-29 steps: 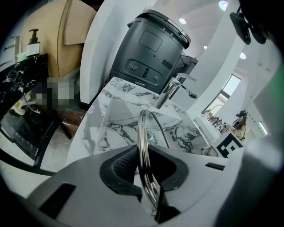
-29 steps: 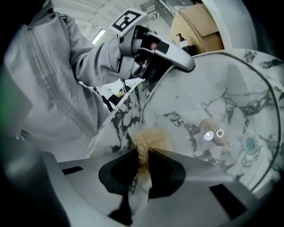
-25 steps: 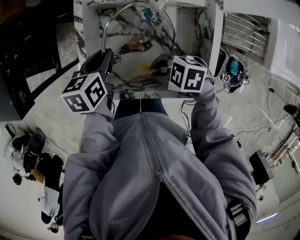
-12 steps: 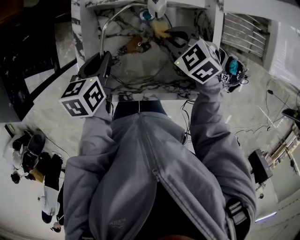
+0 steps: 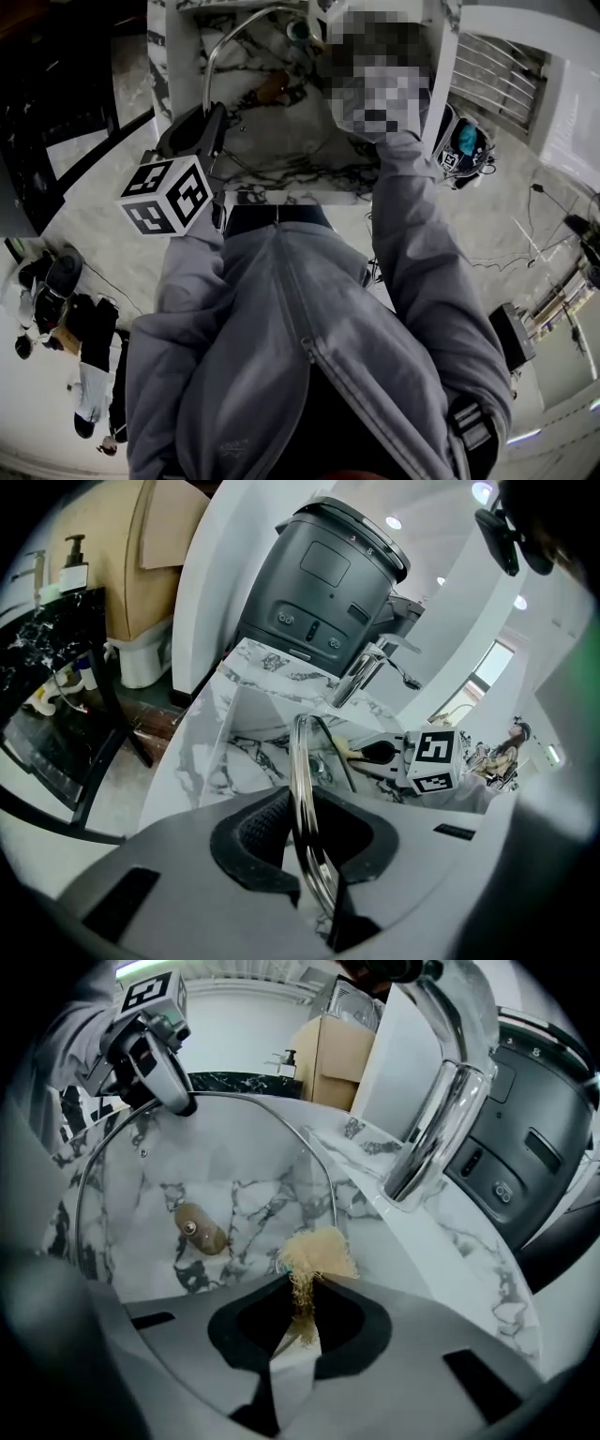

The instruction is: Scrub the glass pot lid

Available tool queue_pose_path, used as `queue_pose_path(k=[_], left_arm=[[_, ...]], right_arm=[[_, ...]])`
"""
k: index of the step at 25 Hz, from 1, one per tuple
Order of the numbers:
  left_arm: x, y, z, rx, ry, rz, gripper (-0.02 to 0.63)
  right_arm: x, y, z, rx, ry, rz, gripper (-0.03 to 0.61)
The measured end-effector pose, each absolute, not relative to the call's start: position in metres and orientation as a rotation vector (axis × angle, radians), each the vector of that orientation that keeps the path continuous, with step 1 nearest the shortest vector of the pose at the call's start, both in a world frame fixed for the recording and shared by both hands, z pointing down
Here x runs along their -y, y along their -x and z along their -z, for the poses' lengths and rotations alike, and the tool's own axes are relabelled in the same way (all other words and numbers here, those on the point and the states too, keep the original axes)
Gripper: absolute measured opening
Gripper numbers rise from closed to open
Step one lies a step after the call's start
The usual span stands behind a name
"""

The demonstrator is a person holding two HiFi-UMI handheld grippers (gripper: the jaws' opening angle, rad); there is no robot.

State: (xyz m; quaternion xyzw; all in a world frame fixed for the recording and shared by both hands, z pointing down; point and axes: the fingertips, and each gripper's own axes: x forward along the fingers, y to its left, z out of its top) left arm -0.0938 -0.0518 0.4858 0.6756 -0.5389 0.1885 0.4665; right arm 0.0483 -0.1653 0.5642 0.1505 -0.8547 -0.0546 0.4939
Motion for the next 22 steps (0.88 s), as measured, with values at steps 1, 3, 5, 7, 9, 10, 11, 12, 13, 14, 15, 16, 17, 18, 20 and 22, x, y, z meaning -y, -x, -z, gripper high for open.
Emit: queue_pose_path(k=[1, 3, 5, 7, 9, 10, 11, 12, 13, 14, 15, 16, 17, 18, 20, 22], left_arm=[[0.052, 0.094, -0.486, 1.322, -1.655, -0.461, 0.067], [0.053, 0.094, -0.487, 1.319, -1.654, -0.459, 0.067], [0.053, 0.094, -0.487, 1.318, -1.658, -0.463, 0.067], [0.053, 0.094, -0.487, 1.318, -1.659, -0.464, 0.067], [0.053, 0.094, -0.487, 1.319, -1.653, -0.458, 0.068], [0.053, 0.095, -0.488, 1.320, -1.649, -0.455, 0.067], [0.053, 0.095, -0.488, 1.322, -1.645, -0.451, 0.067], [0.052, 0.095, -0.488, 1.324, -1.642, -0.449, 0.067], [0.052, 0.096, -0.489, 1.325, -1.639, -0.447, 0.067], [0.052, 0.096, -0.489, 1.327, -1.636, -0.445, 0.067], [0.051, 0.096, -0.489, 1.327, -1.635, -0.445, 0.067], [0.051, 0.096, -0.489, 1.328, -1.634, -0.445, 0.069], [0.051, 0.096, -0.489, 1.329, -1.633, -0.446, 0.069], [0.051, 0.096, -0.489, 1.331, -1.632, -0.447, 0.067], [0.051, 0.096, -0.489, 1.335, -1.632, -0.449, 0.068], [0.051, 0.096, -0.489, 1.338, -1.633, -0.449, 0.069]], right_arm=[[0.165, -0.046, -0.568, 2.071, -0.350, 0.137, 0.055], [0.164, -0.043, -0.577, 2.055, -0.318, 0.164, 0.055], [0.162, -0.042, -0.588, 2.026, -0.277, 0.207, 0.055], [0.159, -0.041, -0.597, 2.002, -0.240, 0.234, 0.055], [0.157, -0.040, -0.601, 1.998, -0.219, 0.232, 0.055], [0.155, -0.040, -0.602, 1.998, -0.206, 0.224, 0.055], [0.152, -0.040, -0.603, 1.998, -0.186, 0.214, 0.055], [0.148, -0.041, -0.604, 1.997, -0.160, 0.204, 0.055], [0.144, -0.042, -0.605, 1.994, -0.133, 0.195, 0.055], [0.139, -0.044, -0.606, 1.988, -0.106, 0.188, 0.055], [0.134, -0.046, -0.607, 1.978, -0.080, 0.182, 0.055], [0.128, -0.048, -0.609, 1.967, -0.056, 0.177, 0.055], [0.123, -0.050, -0.610, 1.956, -0.034, 0.173, 0.055], [0.117, -0.051, -0.612, 1.946, -0.014, 0.169, 0.055], [0.104, -0.054, -0.614, 1.926, 0.023, 0.157, 0.055], [0.091, -0.058, -0.615, 1.911, 0.054, 0.139, 0.055]])
